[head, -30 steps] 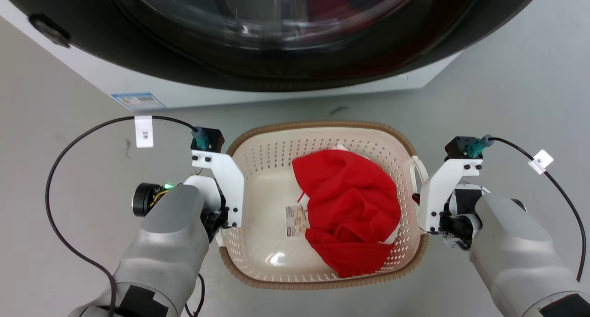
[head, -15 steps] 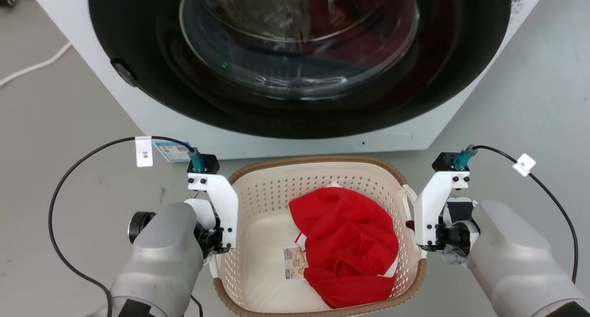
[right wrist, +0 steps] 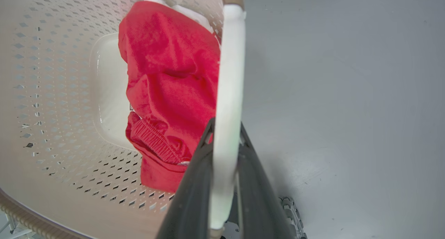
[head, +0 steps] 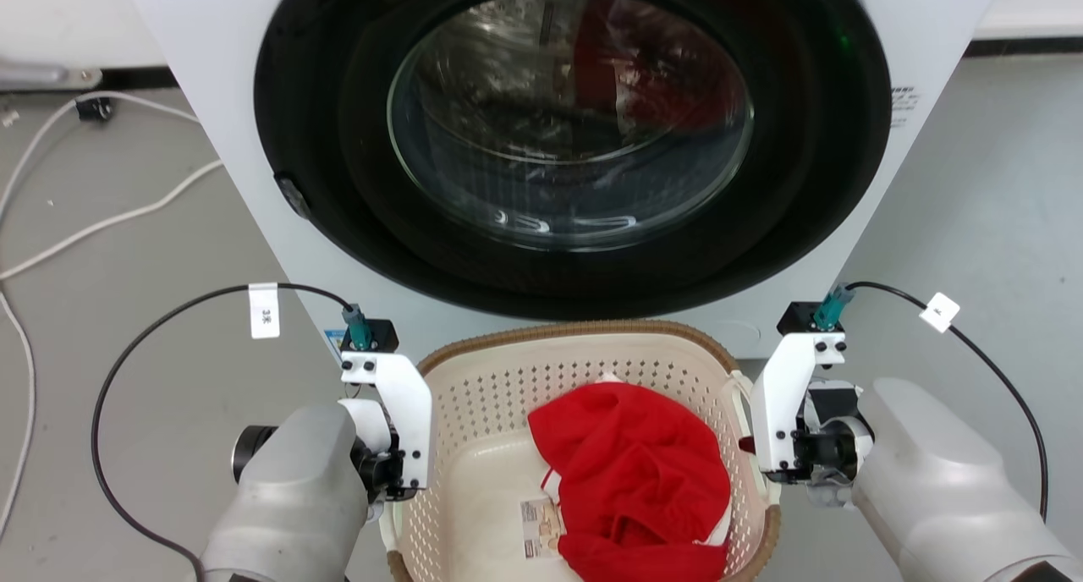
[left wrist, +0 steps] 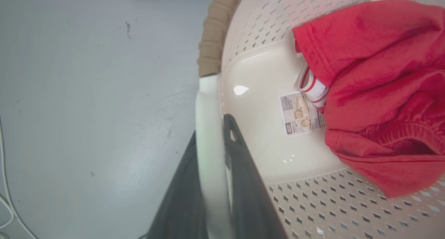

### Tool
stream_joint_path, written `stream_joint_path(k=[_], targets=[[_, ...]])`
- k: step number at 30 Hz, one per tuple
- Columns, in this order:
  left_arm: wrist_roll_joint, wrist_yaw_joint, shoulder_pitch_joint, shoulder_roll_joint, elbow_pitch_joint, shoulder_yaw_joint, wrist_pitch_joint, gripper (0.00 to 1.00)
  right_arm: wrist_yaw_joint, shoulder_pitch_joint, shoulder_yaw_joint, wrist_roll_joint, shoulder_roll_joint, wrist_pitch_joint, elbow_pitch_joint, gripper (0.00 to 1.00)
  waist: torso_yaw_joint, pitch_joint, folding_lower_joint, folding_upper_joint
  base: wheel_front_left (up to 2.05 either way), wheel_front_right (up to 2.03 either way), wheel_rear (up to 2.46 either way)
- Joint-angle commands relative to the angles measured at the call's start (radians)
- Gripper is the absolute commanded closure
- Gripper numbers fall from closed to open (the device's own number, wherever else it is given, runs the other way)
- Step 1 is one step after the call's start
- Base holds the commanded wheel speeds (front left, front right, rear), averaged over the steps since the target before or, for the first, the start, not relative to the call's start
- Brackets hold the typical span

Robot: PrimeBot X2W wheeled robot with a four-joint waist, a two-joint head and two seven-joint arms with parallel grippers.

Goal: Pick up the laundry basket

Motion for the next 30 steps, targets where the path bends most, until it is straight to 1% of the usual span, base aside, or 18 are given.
stream_joint_path(k=[1,9,18,30], targets=[[-0.003,-0.01,0.018,-0.009,-0.005,-0.008,0.004,1.0,0.0,0.007,0.007,0.005,0.003,-0.006,-0.005,1.0,0.001,-0.029,0.0002,-0.0001,0.0,0.0,0.0],[-0.027,-0.01,0.041,-0.007,-0.011,-0.034,0.017,1.0,0.0,0.029,0.037,0.037,0.008,0.017,0.011,1.0,0.001,-0.089,0.0002,-0.0001,0.0,0.0,0.0],[-0.054,-0.01,0.073,-0.004,-0.022,-0.058,0.002,1.0,0.0,0.063,0.069,0.059,0.016,0.008,0.025,1.0,-0.002,-0.135,0.0002,-0.0001,0.0,0.0,0.0],[-0.085,-0.01,0.11,-0.003,-0.029,-0.086,-0.041,1.0,0.001,0.095,0.096,0.089,0.031,-0.018,0.033,1.0,-0.009,-0.15,0.0002,-0.0001,0.0,0.0,0.0]])
